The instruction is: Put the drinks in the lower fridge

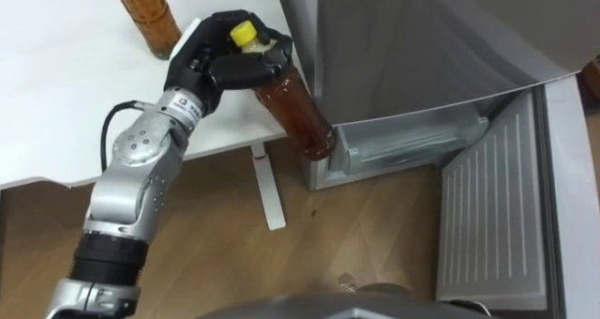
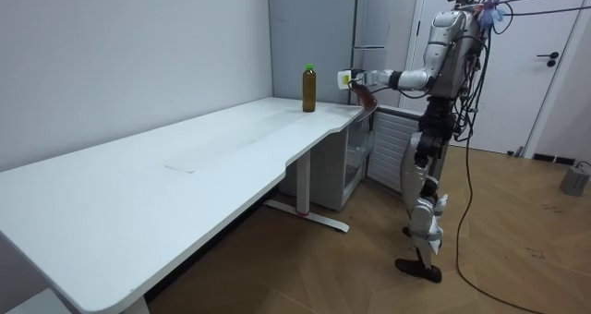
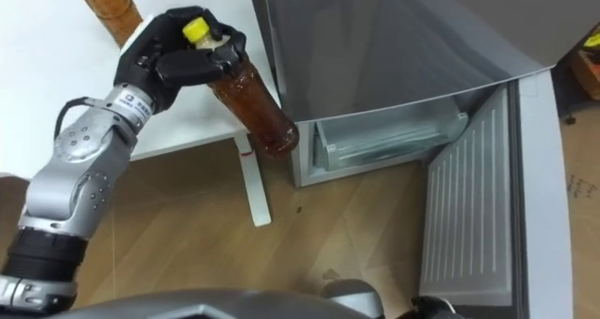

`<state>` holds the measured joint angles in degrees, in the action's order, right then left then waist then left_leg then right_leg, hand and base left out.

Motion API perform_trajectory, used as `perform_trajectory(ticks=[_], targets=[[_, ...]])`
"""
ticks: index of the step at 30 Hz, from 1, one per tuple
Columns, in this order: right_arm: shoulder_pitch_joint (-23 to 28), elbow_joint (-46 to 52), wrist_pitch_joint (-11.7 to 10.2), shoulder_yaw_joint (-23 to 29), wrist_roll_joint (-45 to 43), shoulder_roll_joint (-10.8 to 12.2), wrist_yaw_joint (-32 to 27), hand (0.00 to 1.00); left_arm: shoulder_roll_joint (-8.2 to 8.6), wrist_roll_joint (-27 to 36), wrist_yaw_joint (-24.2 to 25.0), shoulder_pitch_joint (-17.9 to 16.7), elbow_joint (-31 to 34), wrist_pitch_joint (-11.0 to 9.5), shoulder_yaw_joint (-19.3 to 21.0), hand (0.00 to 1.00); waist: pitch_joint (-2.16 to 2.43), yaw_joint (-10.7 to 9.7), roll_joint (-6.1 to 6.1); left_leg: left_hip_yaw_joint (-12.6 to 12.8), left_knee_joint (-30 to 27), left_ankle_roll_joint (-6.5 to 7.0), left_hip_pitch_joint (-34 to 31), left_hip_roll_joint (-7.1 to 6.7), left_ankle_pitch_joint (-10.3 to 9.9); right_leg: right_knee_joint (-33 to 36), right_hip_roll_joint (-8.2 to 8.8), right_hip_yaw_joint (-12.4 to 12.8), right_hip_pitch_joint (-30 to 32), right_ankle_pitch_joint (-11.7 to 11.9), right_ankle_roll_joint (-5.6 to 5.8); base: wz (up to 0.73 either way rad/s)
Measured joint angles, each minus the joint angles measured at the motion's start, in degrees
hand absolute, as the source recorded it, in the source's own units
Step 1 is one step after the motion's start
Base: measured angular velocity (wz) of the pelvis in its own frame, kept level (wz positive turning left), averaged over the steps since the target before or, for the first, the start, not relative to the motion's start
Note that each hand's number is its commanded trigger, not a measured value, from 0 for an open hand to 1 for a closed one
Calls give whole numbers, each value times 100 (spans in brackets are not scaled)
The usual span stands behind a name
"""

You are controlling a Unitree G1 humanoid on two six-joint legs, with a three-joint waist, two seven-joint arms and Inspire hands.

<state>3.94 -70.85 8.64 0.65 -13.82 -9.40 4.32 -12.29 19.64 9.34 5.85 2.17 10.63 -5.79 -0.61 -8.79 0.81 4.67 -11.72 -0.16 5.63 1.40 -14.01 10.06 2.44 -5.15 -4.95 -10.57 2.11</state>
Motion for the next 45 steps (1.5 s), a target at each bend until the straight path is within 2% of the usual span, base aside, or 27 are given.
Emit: perform_trajectory(ticks=[5,13,16,19,21,23,24,26,28,32,36,43,45], targets=[[-17,-46,18,-24,152,-8,-129,0,22,100,15,-2,522,-1,-13,100,16,142,25,-13,9,0,12,-1,0,0,-3,3,-5,2,-3,0],[-77,24,20,-466,259,-82,-285,0,144,91,24,-57,685,-2,-58,100,9,460,15,-12,-3,1,1,3,2,68,7,-42,-11,8,-10,0],[-139,454,14,-509,281,-154,-303,0,183,95,21,-79,690,-2,-146,100,2,568,0,-11,-23,8,-38,-1,6,73,13,-58,14,7,-10,2],[-228,1125,-16,-617,380,-156,-291,0,241,119,22,-101,730,-2,-229,100,19,623,-33,-11,-73,6,-69,-1,7,58,15,-100,0,7,-9,8],[-349,1386,-190,-622,552,-77,-245,0,225,169,24,-189,860,-2,-266,100,40,626,-66,-21,-102,2,-52,1,13,59,18,-120,-8,9,-12,6],[-415,1570,-426,-630,669,102,-169,0,215,236,30,-464,1190,-15,-313,100,65,619,-126,-85,-92,0,9,5,15,47,23,-212,-100,8,-12,14],[-417,1568,-470,-643,697,138,-150,0,214,236,36,-533,1251,-29,-346,100,75,617,-141,-111,-91,0,20,4,15,46,29,-264,-130,8,-12,22],[-444,1601,-497,-739,741,194,31,0,220,238,138,-856,1280,-179,-363,100,72,744,-160,-152,1,-4,190,2,18,46,30,-300,-249,7,-9,5],[-473,1604,-502,-828,781,216,150,0,200,237,187,-1097,1191,-208,-364,100,60,776,-181,-175,36,-4,260,1,18,46,32,-325,-312,6,-9,1],[-491,1872,-505,-898,915,252,382,0,-35,237,265,-1522,1112,-205,-325,100,43,806,-258,-183,-11,-3,153,-12,18,54,50,-368,-236,6,-8,3],[-494,2095,-505,-964,939,256,534,0,-28,237,282,-1583,1114,-206,-323,100,43,803,-266,-193,-101,-3,53,-13,17,56,54,-383,-194,6,-8,0],[-471,2909,-502,-1020,892,242,927,0,45,220,554,-1583,1114,-214,-342,100,54,766,-161,-297,-140,-4,-109,-13,17,62,47,-474,-111,11,-16,6],[-461,3177,-517,-1072,900,238,1083,0,53,216,614,-1589,1111,-227,-340,100,44,773,-142,-299,-166,-4,-137,-13,17,60,48,-478,-103,12,-18,0]])
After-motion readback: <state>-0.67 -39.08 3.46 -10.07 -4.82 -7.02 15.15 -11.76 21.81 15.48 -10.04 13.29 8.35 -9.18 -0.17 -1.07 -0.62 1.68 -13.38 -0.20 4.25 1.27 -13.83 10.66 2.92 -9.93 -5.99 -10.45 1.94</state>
